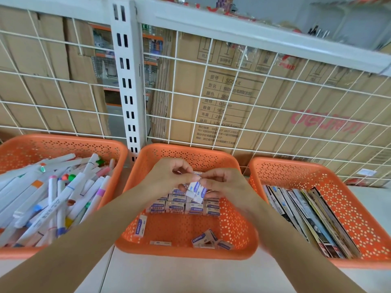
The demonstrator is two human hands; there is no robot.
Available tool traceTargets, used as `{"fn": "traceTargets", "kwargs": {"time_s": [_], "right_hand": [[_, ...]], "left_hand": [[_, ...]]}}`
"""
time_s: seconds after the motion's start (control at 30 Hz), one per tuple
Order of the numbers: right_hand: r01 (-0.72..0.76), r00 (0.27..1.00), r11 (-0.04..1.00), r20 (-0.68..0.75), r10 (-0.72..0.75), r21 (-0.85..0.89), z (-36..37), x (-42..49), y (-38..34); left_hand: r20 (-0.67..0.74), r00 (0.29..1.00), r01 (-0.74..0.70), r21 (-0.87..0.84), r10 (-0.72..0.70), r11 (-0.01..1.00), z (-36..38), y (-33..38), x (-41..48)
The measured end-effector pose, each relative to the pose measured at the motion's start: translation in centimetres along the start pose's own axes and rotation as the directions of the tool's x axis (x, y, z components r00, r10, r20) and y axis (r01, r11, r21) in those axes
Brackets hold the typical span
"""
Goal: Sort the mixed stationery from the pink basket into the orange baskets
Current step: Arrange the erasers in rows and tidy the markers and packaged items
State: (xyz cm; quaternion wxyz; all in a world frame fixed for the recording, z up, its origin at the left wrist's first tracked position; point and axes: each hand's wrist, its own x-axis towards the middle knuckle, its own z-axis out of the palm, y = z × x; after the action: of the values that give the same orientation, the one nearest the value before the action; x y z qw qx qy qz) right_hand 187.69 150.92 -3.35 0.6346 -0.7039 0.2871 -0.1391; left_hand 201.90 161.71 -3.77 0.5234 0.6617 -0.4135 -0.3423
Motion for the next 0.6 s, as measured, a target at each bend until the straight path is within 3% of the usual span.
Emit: {"fn": "traceTargets", "kwargs": {"time_s": [0.27, 0.43, 0.6], "right_hand": [[-0.01, 0.998, 0.996, -0.055, 0.015, 0.088, -0.7, -0.9, -0.5], [0.038, 0.979, 0.984, -0.205, -0.001, 0.176, -1.3, -1.0, -0.4], [0.053, 0.975, 0.988, -0.219, -0.02, 0.146, -1.9, -1.3, 0.0]], "left_hand": [[-0.033, 0.995, -0.098, 0.013, 0.098, 0.995, 1.6, 0.3, 0.2], [0.014, 0.961, -0.27, 0.255, 0.276, 0.928, 3.2, 0.6, 0.0], [-0.001, 0.953, -0.294, 0.217, 0.301, 0.931, 4.1, 0.4, 1.0]]}}
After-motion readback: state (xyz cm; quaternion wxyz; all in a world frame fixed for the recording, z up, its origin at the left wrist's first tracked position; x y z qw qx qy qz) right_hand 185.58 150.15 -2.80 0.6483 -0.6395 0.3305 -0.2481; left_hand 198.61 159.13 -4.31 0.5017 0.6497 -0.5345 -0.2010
